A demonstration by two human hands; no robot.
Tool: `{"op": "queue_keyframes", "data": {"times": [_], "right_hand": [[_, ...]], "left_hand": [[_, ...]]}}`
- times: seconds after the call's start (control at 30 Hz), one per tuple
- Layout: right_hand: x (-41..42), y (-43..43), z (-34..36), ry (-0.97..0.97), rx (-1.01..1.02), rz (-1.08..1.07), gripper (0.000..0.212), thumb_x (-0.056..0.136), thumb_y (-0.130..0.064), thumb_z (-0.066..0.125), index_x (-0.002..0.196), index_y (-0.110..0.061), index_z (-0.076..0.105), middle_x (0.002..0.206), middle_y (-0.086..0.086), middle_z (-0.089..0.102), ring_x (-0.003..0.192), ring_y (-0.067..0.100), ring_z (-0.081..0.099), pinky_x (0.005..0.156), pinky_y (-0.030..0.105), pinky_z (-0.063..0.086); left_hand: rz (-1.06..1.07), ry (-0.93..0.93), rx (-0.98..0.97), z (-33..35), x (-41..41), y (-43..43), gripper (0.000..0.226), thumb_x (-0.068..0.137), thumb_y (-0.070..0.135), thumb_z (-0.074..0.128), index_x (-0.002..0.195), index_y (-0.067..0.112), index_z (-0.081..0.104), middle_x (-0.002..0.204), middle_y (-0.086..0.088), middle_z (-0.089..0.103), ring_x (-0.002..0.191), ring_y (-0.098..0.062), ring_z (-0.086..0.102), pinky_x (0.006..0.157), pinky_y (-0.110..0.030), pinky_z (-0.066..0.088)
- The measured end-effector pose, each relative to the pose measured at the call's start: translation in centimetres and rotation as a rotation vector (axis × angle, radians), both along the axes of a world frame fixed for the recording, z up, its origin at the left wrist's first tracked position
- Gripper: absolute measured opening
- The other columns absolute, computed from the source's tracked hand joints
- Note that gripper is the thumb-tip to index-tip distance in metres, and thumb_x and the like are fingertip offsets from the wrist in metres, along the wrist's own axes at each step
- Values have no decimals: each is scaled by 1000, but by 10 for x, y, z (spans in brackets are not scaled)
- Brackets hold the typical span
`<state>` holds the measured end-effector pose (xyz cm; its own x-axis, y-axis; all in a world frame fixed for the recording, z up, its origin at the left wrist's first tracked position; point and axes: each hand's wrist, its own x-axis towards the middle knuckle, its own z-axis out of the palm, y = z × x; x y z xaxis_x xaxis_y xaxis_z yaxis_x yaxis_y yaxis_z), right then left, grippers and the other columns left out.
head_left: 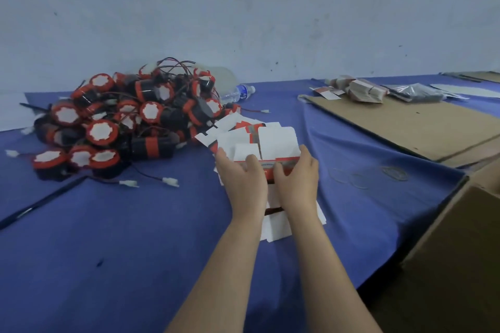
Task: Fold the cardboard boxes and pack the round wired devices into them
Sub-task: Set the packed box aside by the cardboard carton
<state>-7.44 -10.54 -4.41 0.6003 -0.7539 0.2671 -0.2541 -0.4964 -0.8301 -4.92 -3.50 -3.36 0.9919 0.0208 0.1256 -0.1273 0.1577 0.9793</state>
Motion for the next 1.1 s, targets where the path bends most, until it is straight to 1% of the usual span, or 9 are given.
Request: {"op": "queue_keyframes", "data": {"times": [0.07,0.13,0.27,0.5,0.57,0.7,0.87,1.0,1.1], "right_hand": [[3,5,1,-82,-6,-28,65,91,-21,59,147,-10,27,140,11,34,130,27,35,107,35,32],[9,14,6,-188,-13,0,64,91,-23,59,146,-10,29,136,7,35,127,23,39,105,30,34],[35,49,25,-358,-27,213,48,94,-18,53,140,-11,40,126,-5,47,123,15,44,97,13,30],[91,134,38,-396,14,582,48,97,-20,49,144,-18,37,136,-8,50,114,1,47,91,2,36],[99,149,28,-371,13,653,50,98,-20,48,145,-18,34,140,-2,50,120,12,51,99,20,42],[106,163,-12,-256,76,765,46,102,-27,38,147,-29,31,136,-6,55,113,7,55,83,8,43],[115,164,-35,-247,180,808,49,102,-43,32,149,-35,25,143,-20,41,121,-12,41,91,0,33],[114,159,-36,-304,291,816,56,92,-57,32,145,-41,24,122,-49,40,111,-25,41,83,-2,36],[114,154,-35,-356,360,721,62,84,-68,34,136,-34,40,114,-27,58,97,-18,56,72,4,46]], "left_hand": [[23,-21,-15,1,4,5,50,97,14,44,145,15,28,131,9,44,111,-4,46,78,-2,38],[77,-43,-25,4,13,14,42,99,22,46,139,16,37,120,12,48,103,-5,50,68,-2,38],[214,-170,-16,17,40,48,22,95,26,58,109,18,43,104,4,57,96,-13,58,80,-20,48],[474,-240,20,14,87,137,45,92,17,61,127,3,35,122,-5,51,112,-18,53,95,-26,47],[475,-208,5,7,97,158,42,90,12,60,124,11,36,124,-4,51,109,-13,53,90,-18,47],[312,-158,36,-15,106,179,49,90,5,51,133,21,35,124,5,50,105,-4,52,69,0,43],[226,-134,-38,-34,100,183,39,98,16,41,134,32,45,108,32,58,99,14,55,73,-7,48],[155,-143,-53,-31,98,184,36,98,29,37,127,18,55,122,-4,62,113,-20,58,90,-37,52],[122,-199,-3,-29,93,185,32,96,37,44,112,20,65,107,-1,69,100,-17,65,81,-36,55]]}}
